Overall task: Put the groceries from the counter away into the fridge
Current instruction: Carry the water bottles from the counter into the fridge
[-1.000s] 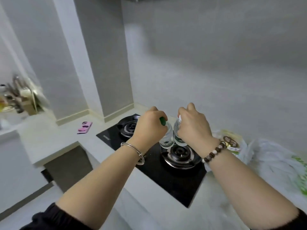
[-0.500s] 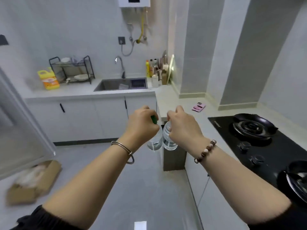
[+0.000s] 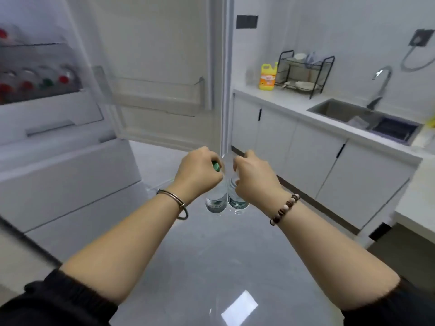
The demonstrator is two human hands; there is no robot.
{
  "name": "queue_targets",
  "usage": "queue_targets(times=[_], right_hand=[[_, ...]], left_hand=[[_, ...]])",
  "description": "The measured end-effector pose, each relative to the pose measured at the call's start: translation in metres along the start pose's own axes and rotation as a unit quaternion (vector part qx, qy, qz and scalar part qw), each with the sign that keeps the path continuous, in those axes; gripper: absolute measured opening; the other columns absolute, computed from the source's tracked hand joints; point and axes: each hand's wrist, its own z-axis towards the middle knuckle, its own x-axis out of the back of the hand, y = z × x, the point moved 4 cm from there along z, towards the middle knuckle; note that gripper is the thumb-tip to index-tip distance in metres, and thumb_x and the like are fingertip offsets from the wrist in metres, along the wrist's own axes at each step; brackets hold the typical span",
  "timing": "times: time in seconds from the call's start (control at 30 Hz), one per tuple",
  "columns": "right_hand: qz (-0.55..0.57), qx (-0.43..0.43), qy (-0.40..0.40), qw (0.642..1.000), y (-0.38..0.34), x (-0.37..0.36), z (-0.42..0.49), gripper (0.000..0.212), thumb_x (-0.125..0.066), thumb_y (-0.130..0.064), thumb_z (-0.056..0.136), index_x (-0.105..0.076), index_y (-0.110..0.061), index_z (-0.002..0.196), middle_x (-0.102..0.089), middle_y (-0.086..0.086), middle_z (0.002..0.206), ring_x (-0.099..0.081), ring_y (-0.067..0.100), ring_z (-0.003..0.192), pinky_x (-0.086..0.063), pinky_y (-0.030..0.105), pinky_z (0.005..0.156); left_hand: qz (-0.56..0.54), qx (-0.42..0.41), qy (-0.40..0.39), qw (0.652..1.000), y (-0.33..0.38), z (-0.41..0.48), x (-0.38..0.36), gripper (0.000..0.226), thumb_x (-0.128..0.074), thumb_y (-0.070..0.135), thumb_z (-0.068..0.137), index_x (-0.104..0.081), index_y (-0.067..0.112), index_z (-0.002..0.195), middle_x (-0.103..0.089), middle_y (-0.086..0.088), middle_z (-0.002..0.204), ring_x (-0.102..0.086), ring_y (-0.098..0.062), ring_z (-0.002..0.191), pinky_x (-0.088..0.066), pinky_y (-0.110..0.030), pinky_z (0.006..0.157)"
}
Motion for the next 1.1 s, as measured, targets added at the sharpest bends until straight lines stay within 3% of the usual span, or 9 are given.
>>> queue_targets(times=[0.1,0.23,0.33,0.47,0.77,0.9,1.0,1.1], right_hand=[[0.008,0.084,-0.012,0.996,-0.024,-0.008,0.003,0.019,-0.05,-0.003,0.082,-0.052,-0.01,0.1,-0.042,0.009,0.101,-0.053,0.035,0.08,-0.038,0.036,0.064],[0.018,0.157,-0.022,0.987,-0.065,-0.018,0.001,0.022,-0.051,-0.001,0.08,-0.053,-0.007,0.101,-0.045,0.012,0.106,-0.052,0.035,0.079,-0.034,0.035,0.06],[0.031,0.197,-0.025,0.98,-0.102,-0.024,0.003,0.021,-0.051,0.001,0.08,-0.052,-0.007,0.1,-0.043,0.011,0.103,-0.048,0.031,0.07,-0.031,0.033,0.056],[0.061,0.238,-0.021,0.969,-0.159,-0.024,0.013,0.02,-0.048,0.004,0.078,-0.05,-0.004,0.097,-0.042,0.013,0.1,-0.043,0.03,0.067,-0.033,0.034,0.057],[0.103,0.295,0.087,0.946,-0.27,-0.011,0.047,0.017,-0.052,0.0,0.079,-0.049,-0.001,0.096,-0.042,0.014,0.099,-0.032,0.029,0.054,-0.028,0.036,0.052],[0.119,0.308,0.134,0.935,-0.299,-0.002,0.077,0.016,-0.055,-0.006,0.084,-0.05,-0.002,0.098,-0.043,0.013,0.1,-0.038,0.033,0.057,-0.029,0.035,0.051],[0.121,0.32,0.163,0.925,-0.317,0.001,0.102,0.013,-0.055,-0.001,0.083,-0.05,-0.001,0.095,-0.042,0.013,0.096,-0.033,0.03,0.052,-0.019,0.031,0.044],[0.142,0.342,0.195,0.908,-0.332,-0.001,0.136,0.016,-0.056,0.008,0.074,-0.049,0.0,0.085,-0.042,0.014,0.09,-0.026,0.028,0.045,-0.02,0.03,0.041]], left_hand=[[0.009,0.072,0.036,0.997,-0.021,-0.022,0.018,0.012,-0.063,0.011,0.071,-0.07,0.017,0.078,-0.062,0.0,0.082,-0.055,-0.023,0.082,-0.041,-0.026,0.067],[0.034,0.154,0.063,0.986,-0.049,-0.059,0.045,0.014,-0.064,0.011,0.071,-0.072,0.016,0.082,-0.066,-0.005,0.092,-0.058,-0.026,0.089,-0.05,-0.031,0.076],[0.046,0.196,0.087,0.976,-0.074,-0.082,0.074,0.012,-0.066,0.015,0.074,-0.071,0.018,0.084,-0.062,-0.003,0.096,-0.057,-0.026,0.091,-0.048,-0.031,0.078],[0.09,0.218,0.137,0.962,-0.103,-0.095,0.121,0.013,-0.063,0.016,0.077,-0.07,0.02,0.087,-0.06,0.0,0.099,-0.056,-0.024,0.089,-0.036,-0.023,0.068],[0.124,0.156,0.289,0.936,-0.169,-0.102,0.213,0.01,-0.065,0.009,0.077,-0.068,0.01,0.086,-0.056,-0.003,0.091,-0.054,-0.022,0.077,-0.035,-0.024,0.066],[0.118,0.125,0.36,0.917,-0.197,-0.093,0.241,0.012,-0.07,0.008,0.074,-0.068,0.007,0.086,-0.053,0.0,0.086,-0.048,-0.013,0.069,-0.029,-0.012,0.06],[0.118,0.117,0.376,0.911,-0.218,-0.077,0.253,0.013,-0.071,0.007,0.073,-0.068,0.007,0.085,-0.053,-0.001,0.085,-0.046,-0.01,0.069,-0.03,-0.01,0.057],[0.127,0.103,0.392,0.905,-0.242,-0.054,0.26,0.013,-0.072,0.006,0.071,-0.068,0.007,0.083,-0.054,-0.001,0.083,-0.049,-0.014,0.066,-0.036,-0.02,0.061]])
